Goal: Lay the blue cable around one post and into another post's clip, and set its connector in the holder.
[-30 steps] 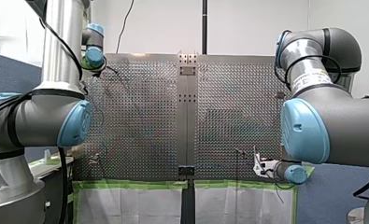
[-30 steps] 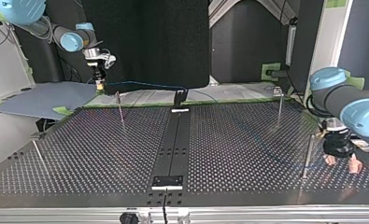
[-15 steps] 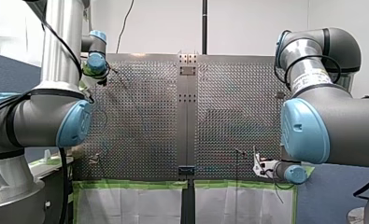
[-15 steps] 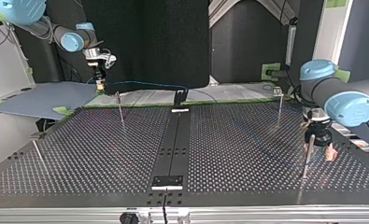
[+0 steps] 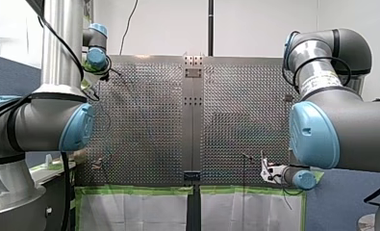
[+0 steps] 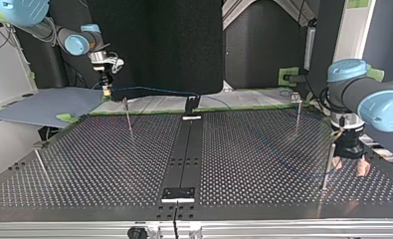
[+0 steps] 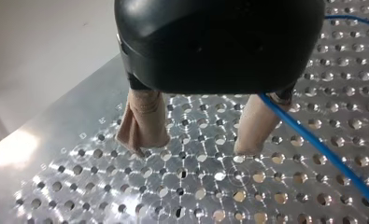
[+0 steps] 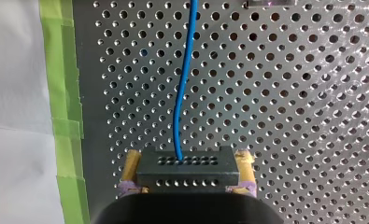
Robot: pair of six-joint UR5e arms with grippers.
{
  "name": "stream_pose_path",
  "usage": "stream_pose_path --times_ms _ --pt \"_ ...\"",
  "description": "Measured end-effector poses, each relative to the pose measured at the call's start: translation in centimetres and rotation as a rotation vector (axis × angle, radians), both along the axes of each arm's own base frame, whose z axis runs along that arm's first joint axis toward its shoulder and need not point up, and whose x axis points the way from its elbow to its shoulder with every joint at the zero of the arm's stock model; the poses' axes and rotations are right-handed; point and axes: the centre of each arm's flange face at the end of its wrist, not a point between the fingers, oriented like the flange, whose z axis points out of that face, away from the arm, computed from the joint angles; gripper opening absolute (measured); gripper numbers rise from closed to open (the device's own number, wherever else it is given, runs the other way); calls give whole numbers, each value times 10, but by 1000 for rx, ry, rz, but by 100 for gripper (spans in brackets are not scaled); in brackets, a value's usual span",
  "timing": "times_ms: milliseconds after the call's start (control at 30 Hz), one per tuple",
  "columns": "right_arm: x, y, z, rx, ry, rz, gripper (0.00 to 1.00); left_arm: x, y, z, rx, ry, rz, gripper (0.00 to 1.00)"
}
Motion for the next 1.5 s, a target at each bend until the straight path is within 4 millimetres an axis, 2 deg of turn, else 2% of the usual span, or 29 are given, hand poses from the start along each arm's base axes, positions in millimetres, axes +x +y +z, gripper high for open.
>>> stream_pose_path --times_ms 233,567,1167,1500 --pt "0 0 0 -1 -1 0 0 -3 -2 -3 -6 23 6 100" --pt "0 0 0 -2 -3 0 0 -14 -7 -22 -2 68 0 100" --pt "0 0 0 -2 -3 -1 0 -30 -12 -5 28 46 4 100" --pt "0 0 0 -1 -3 0 0 -52 -22 1 40 33 -12 100"
